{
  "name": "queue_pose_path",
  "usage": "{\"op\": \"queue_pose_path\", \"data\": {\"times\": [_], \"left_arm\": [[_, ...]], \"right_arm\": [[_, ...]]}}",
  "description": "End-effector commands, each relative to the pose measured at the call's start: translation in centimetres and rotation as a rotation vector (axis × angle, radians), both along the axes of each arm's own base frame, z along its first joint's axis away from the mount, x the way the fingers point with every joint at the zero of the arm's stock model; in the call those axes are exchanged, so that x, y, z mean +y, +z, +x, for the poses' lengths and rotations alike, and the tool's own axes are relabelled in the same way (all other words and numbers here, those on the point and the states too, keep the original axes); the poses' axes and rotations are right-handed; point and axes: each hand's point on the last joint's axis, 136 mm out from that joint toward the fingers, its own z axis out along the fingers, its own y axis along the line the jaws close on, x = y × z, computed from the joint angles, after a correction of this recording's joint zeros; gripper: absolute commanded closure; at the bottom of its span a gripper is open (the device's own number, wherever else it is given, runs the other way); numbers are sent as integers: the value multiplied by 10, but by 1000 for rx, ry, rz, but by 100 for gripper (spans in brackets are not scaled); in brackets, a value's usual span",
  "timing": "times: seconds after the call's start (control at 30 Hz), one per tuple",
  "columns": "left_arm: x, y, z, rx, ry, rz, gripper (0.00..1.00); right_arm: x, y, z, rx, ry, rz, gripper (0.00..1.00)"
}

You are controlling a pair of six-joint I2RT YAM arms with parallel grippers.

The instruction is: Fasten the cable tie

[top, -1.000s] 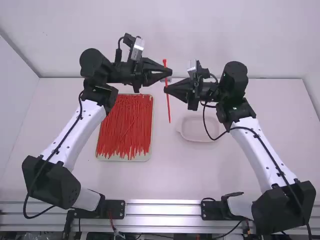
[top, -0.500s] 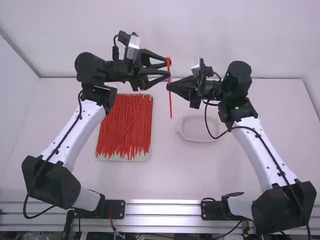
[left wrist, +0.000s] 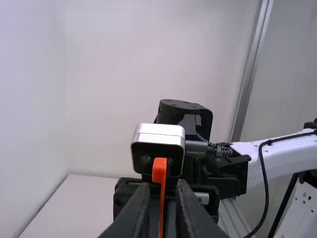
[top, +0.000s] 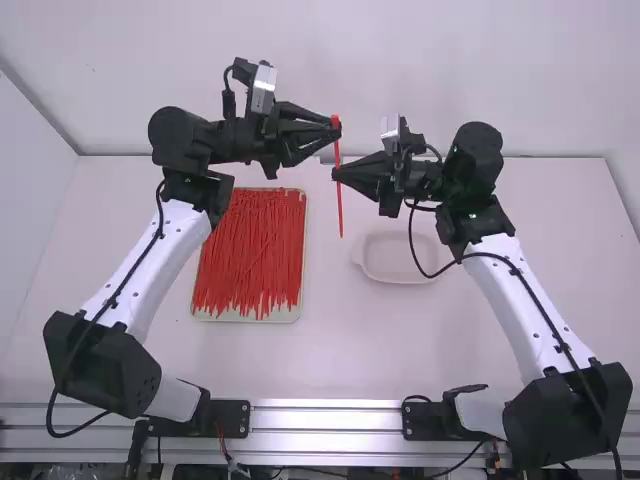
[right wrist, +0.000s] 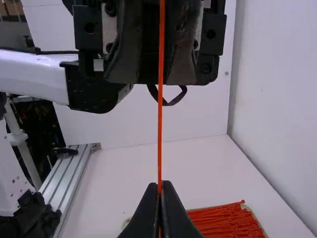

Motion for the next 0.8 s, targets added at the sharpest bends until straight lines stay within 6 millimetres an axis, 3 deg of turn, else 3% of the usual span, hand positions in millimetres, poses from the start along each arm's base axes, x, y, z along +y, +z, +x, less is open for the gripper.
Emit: {"op": "queue_pose_path", "data": {"times": [0.0,0.07,0.27,0.3,0.33,0.37,0.4,0.57,0.67,0.77], "left_arm": [[1,10,-1,-22,6,-13,90],[1,10,-1,-20,6,-13,98],[1,7,2,9,13,-11,98],[0,6,4,25,16,-10,98],[0,3,8,52,27,-7,98],[0,2,9,54,29,-4,98],[1,-1,12,63,35,2,98],[10,-11,25,130,70,22,98],[17,-11,30,139,93,19,98],[29,-12,44,179,154,4,98]], "right_arm": [[0,9,-2,-27,6,6,100],[0,9,-2,-27,6,6,100],[0,9,-2,-27,6,6,100],[0,9,-2,-27,6,6,96],[0,9,-2,-26,6,6,82],[0,9,-2,-26,5,6,76],[-1,9,-1,-25,1,6,1],[-12,8,4,-37,-11,0,1],[-17,7,-8,-137,61,-7,1],[-25,5,-32,-294,207,-1,1]]}}
